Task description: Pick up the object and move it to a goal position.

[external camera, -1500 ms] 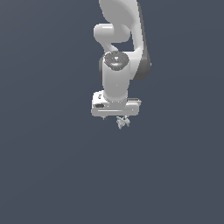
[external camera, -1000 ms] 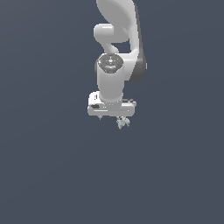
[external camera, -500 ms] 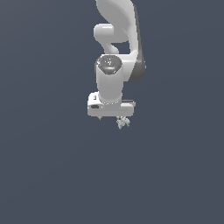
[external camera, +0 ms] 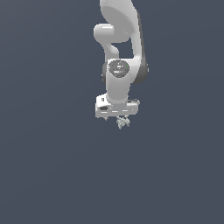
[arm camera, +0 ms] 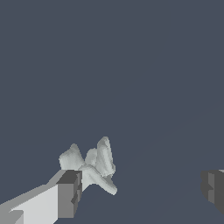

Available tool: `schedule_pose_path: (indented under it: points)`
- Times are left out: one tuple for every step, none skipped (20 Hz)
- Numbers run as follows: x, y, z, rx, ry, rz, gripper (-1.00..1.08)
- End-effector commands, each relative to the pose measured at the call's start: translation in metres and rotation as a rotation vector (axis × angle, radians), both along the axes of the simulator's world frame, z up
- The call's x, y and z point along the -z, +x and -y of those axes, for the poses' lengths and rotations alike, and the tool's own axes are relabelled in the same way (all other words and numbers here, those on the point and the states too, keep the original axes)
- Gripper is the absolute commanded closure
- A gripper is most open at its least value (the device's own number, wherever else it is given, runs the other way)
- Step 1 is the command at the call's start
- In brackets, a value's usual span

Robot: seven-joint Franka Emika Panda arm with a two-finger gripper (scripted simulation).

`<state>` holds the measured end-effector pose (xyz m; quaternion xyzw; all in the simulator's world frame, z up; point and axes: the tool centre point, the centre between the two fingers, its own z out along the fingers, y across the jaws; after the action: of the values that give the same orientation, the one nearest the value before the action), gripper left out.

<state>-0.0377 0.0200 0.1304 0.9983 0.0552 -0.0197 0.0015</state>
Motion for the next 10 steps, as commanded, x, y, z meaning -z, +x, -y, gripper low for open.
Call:
schedule_pose_path:
  points:
    - [0.01,-0.009,-0.011,-0.048,0.002,0.009,-0.92]
    - [0.014,-0.012,-0.015,-0.068,0.002,0.013,-0.92]
    - [0.018,-0.016,-0.019,-0.087,0.003,0.016,-0.92]
    - [0.022,-0.019,-0.023,-0.104,0.004,0.02,-0.92]
    - [0.025,-0.022,-0.027,-0.119,0.004,0.023,-0.92]
    - [0.027,-0.025,-0.03,-0.134,0.005,0.025,-0.92]
    - [0.03,-0.028,-0.032,-0.147,0.006,0.028,-0.92]
    - [0.032,-0.03,-0.035,-0.159,0.006,0.03,-0.92]
    - [0.034,-0.032,-0.037,-0.169,0.007,0.032,-0.92]
    - [0.036,-0.034,-0.039,-0.178,0.008,0.034,-0.92]
